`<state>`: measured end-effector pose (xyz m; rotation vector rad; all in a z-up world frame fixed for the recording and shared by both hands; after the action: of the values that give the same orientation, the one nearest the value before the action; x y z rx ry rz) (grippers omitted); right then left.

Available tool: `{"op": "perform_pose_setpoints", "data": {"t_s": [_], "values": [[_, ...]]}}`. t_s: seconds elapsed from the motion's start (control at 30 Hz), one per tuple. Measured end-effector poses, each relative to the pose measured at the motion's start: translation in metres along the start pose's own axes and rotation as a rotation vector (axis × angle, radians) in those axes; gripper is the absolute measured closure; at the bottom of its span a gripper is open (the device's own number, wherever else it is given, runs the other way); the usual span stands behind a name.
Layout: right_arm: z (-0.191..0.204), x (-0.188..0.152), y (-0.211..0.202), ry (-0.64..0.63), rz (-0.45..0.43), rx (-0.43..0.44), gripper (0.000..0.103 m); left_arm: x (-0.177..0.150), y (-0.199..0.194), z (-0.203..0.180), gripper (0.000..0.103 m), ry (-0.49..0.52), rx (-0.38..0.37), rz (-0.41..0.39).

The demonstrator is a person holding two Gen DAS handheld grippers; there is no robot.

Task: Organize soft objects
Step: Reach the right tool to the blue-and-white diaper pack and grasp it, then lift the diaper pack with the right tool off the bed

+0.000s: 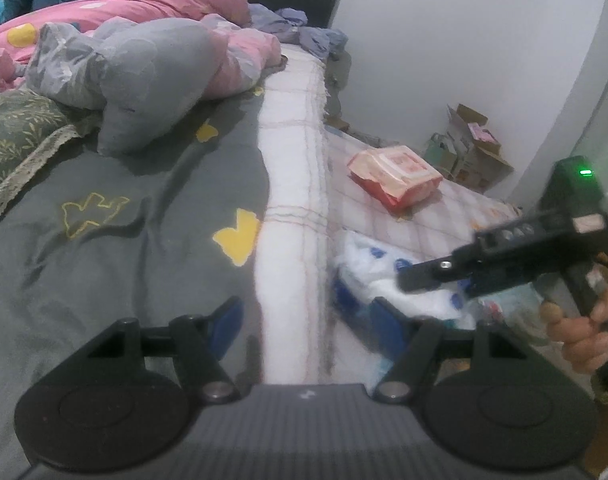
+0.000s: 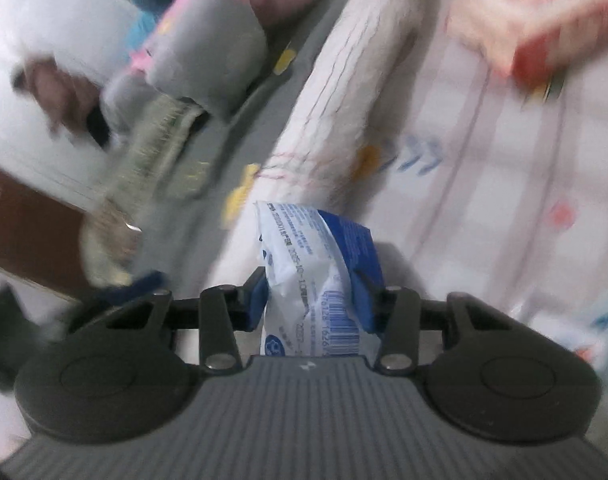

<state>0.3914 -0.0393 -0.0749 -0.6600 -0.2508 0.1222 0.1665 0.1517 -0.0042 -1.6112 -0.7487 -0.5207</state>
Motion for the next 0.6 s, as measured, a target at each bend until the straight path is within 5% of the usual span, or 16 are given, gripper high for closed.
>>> {"op": "perform_pose_setpoints", "data": {"t_s": [0.13,0.4,0.6], "values": [[-0.018,-0.002,0.005,0.100,0.005,-0.029,0.057,-0.004,0.007,-0.012,0.031,0.016,-0.043,0.033],[-0.006,0.014,-0.029,-0.042,-0.150,-0.264,0.054,-0.010,0.038,-0.039,0.032,0.060,-0.132,0.134],[-0.014,0.020,-0.046,-0.059,-0.189,-0.347,0.051,-0.005,0.067,-0.058,0.038,0.085,-0.170,0.213]]}}
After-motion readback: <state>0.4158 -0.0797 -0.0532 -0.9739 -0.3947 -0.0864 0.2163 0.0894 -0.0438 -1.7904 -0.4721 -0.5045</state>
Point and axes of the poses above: each gripper's, at about its wrist camera, not at the fingertips, and y roughly the way its jaws point, z to its left, x to its top, the point moved 2 cm from there along y, roughly the way its jaws point, and after that the axes turned 5 degrees about y, right-handed, at the moved point
